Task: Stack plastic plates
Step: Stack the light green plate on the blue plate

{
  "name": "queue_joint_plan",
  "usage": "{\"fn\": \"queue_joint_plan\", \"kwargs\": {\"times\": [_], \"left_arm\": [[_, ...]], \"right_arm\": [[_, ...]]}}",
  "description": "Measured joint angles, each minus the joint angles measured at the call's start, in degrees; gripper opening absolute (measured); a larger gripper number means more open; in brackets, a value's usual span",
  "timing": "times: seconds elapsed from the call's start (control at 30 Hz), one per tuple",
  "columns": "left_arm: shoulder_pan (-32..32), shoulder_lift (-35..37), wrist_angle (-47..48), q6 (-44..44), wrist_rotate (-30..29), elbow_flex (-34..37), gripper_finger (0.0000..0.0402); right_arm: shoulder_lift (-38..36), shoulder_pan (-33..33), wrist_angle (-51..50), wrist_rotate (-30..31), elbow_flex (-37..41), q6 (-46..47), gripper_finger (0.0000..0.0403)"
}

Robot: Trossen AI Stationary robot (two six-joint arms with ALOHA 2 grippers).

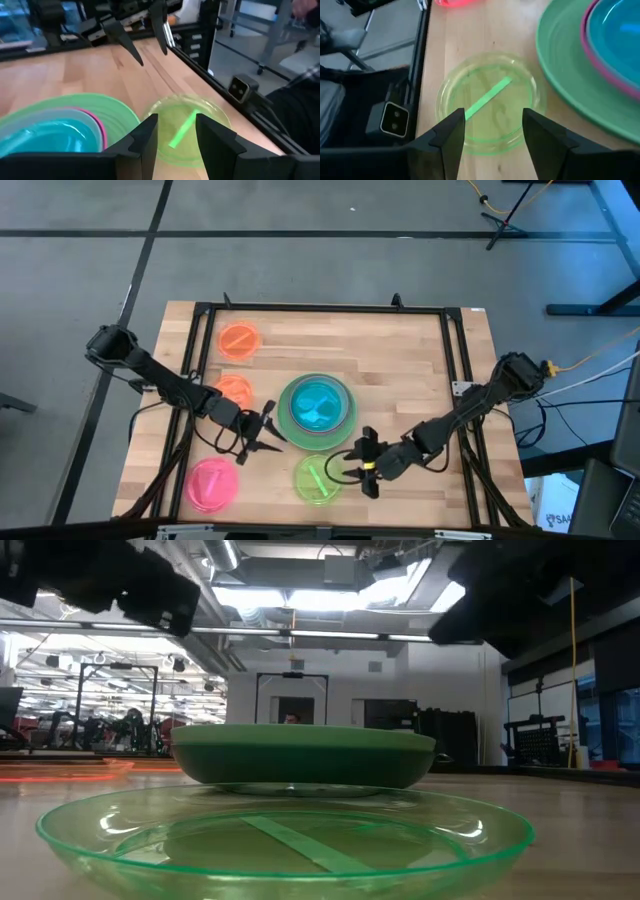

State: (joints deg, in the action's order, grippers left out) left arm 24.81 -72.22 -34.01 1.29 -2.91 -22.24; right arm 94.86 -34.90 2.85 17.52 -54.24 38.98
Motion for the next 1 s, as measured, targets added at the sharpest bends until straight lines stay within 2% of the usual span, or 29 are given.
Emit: {"fn": "queue_joint_plan", "kwargs": {"times": [0.17,0.33,0.53,0.8,1.0], "left_arm": [[2.2,-2.3,-0.8,0.6,-0.9,0.0,0.0126],[4.0,-4.5,-1.8,5.1,-2.5,-0.1,0.0126],[5.3,-6.6,-1.4,9.3,-6.1,-0.1,0.0126],[5.8,-7.3,-1.4,14.3,-6.4,-0.1,0.0126],[5.8,-7.3,-1.4,16.4,-6.9,-0.1,0.0126]], "right_arm": [[3.7,-1.5,-0.3,-2.5,-2.3,3.1,0.0188],[7.2,-2.9,0.1,-0.4,-2.6,6.6,0.0188],[11.1,-1.3,-1.2,0.0,-2.6,18.3,0.0188],[14.1,1.2,-0.6,-0.1,-2.6,27.8,0.0188],[15.4,2.4,3.0,-0.9,-2.6,28.3,0.0188]]}}
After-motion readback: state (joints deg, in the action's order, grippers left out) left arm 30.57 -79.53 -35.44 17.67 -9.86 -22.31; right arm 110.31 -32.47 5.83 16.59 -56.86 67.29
